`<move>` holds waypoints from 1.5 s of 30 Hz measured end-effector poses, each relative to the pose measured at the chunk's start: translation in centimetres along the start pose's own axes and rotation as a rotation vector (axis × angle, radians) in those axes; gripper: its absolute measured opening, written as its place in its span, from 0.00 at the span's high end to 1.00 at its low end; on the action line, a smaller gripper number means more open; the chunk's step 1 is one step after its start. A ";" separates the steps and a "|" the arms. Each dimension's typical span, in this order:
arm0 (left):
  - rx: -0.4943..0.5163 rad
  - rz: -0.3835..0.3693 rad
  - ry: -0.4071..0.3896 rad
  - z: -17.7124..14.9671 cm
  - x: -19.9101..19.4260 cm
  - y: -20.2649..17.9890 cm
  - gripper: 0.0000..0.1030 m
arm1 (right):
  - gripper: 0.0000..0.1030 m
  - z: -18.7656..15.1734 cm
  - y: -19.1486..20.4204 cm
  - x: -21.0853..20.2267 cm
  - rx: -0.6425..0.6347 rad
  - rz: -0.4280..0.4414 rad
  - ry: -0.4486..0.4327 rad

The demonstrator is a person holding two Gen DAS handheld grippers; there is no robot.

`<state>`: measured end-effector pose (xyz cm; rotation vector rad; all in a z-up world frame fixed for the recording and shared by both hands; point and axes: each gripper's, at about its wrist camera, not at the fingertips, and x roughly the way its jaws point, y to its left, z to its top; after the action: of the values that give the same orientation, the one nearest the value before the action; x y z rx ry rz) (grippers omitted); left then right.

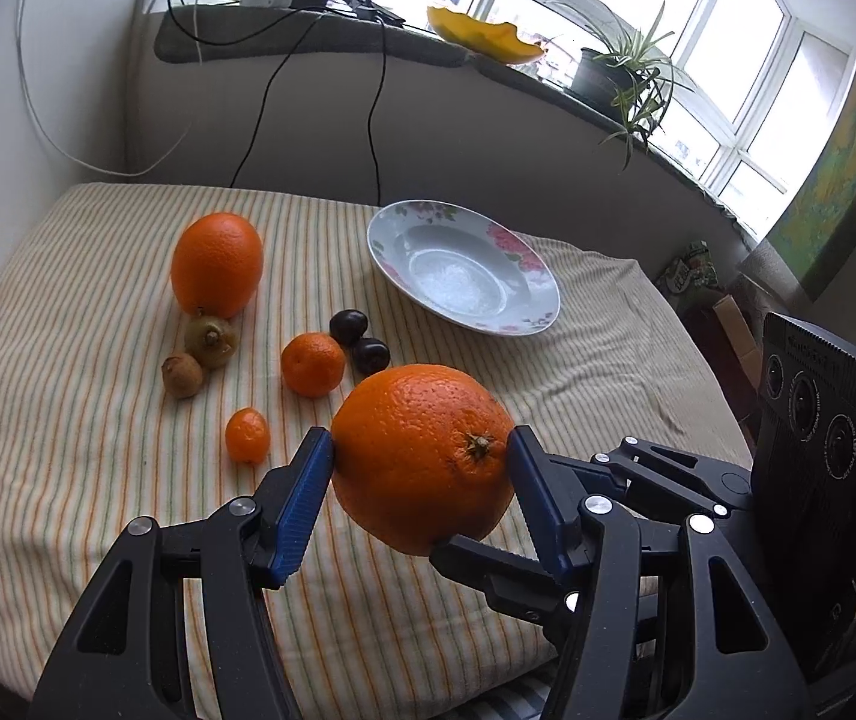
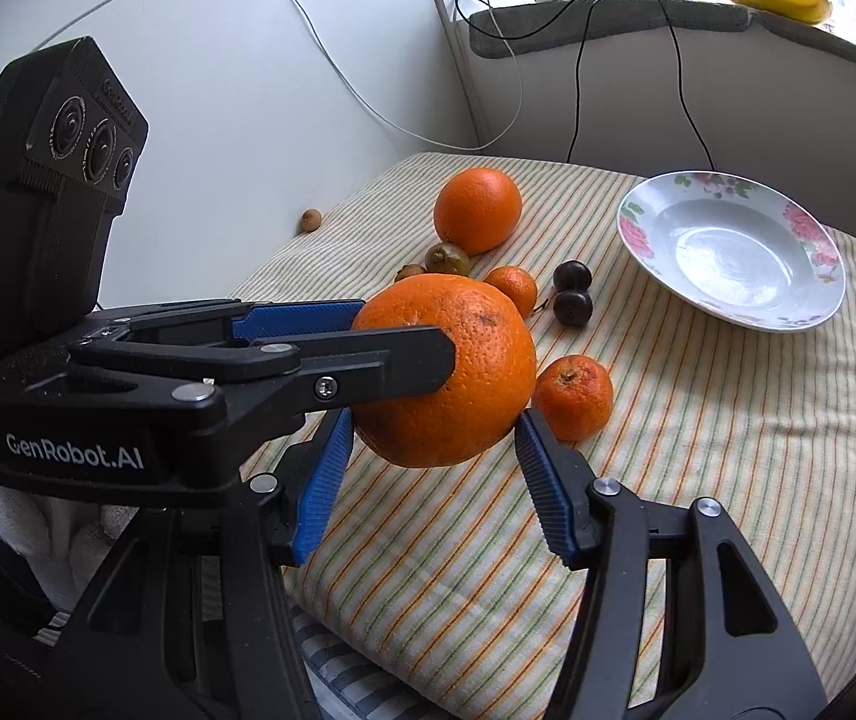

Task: Organize fruits
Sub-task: 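Close the left gripper on the large orange and lift it, then carry the large orange with the left gripper and lower it onto the white floral plate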

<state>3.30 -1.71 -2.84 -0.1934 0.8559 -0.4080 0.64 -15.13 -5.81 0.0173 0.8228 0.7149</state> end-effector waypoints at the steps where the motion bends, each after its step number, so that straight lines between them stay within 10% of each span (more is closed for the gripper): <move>1: 0.009 -0.004 -0.001 0.3 0.2 -0.2 0.43 | 0.43 0.2 -0.3 -0.2 0.002 -0.005 -0.005; 45: 0.092 -0.113 0.062 12.9 15.2 -2.7 0.43 | 0.43 10.2 -17.8 4.1 0.146 -0.147 -0.001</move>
<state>21.30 -10.50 -4.17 -0.1454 0.8873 -0.5601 19.66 -23.83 -6.43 0.0875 0.8642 0.5158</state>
